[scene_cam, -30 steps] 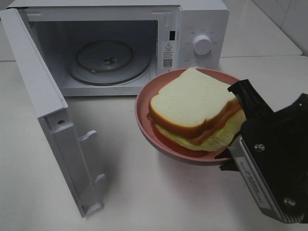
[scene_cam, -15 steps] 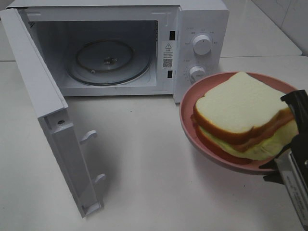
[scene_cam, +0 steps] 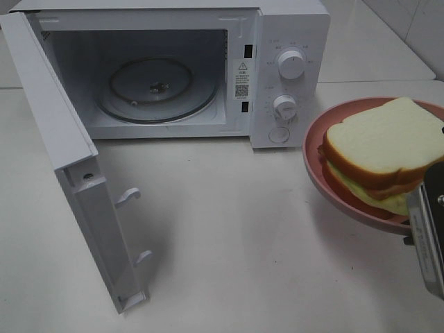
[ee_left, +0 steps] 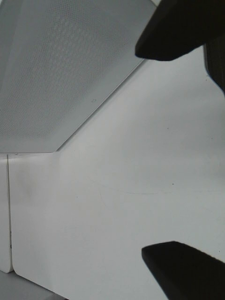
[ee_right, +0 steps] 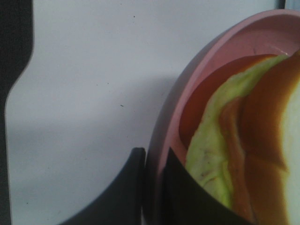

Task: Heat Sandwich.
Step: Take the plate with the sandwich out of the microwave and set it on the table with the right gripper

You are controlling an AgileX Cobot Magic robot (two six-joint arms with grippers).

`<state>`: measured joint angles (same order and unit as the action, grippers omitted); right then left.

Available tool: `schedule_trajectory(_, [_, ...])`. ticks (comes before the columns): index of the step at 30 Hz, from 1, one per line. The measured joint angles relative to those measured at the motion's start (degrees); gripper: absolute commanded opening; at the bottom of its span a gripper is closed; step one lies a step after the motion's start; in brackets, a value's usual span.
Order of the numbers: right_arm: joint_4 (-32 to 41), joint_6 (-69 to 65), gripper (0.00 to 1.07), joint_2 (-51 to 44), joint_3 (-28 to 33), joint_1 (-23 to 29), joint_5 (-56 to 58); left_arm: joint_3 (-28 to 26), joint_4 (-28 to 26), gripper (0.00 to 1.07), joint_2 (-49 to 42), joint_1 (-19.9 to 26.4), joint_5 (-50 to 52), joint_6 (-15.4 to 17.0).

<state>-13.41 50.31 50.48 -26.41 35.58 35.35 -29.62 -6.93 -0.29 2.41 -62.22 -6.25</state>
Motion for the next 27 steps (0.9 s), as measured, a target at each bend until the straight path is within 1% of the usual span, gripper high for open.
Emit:
schedule_trajectory(1, [0.0, 0.0, 0.01, 0.0, 0.0, 0.0, 0.0, 0.0, 0.0, 0.98, 0.0, 0.0, 0.0, 0.0])
schedule_trajectory(5, [-3.6, -8.2, 0.01, 0.0, 0.0, 0.0, 0.0, 0.0, 0.0, 0.98, 0.0, 0.0, 0.0, 0.0])
schedule_trajectory(7, [-4.4, -9.5, 0.01, 0.0, 0.0, 0.0, 0.0, 0.0, 0.0, 0.98, 0.0, 0.0, 0.0, 0.0])
schedule_trajectory(9, [-7.3, -14.4, 0.01, 0.0, 0.0, 0.0, 0.0, 0.0, 0.0, 0.98, 0.0, 0.0, 0.0, 0.0])
schedule_trajectory(12, [-9.1, -17.6, 0.01, 0.0, 0.0, 0.0, 0.0, 0.0, 0.0, 0.98, 0.0, 0.0, 0.0, 0.0])
schedule_trajectory(14, [-11.9, -22.8, 0.01, 0.0, 0.0, 0.0, 0.1, 0.0, 0.0, 0.98, 0.0, 0.0, 0.0, 0.0])
schedule_trajectory(15, [-11.9, -22.8, 0.01, 0.0, 0.0, 0.0, 0.1, 0.0, 0.0, 0.98, 0.0, 0.0, 0.0, 0.0])
schedule_trajectory(18, [-15.3, -28.9, 0.01, 0.0, 0.0, 0.0, 1.3, 0.0, 0.0, 0.98, 0.0, 0.0, 0.0, 0.0])
schedule_trajectory(27, [-20.3, -39.4, 0.01, 0.3, 0.0, 0.0, 3.3, 0.0, 0.0, 0.98, 0.0, 0.0, 0.0, 0.0])
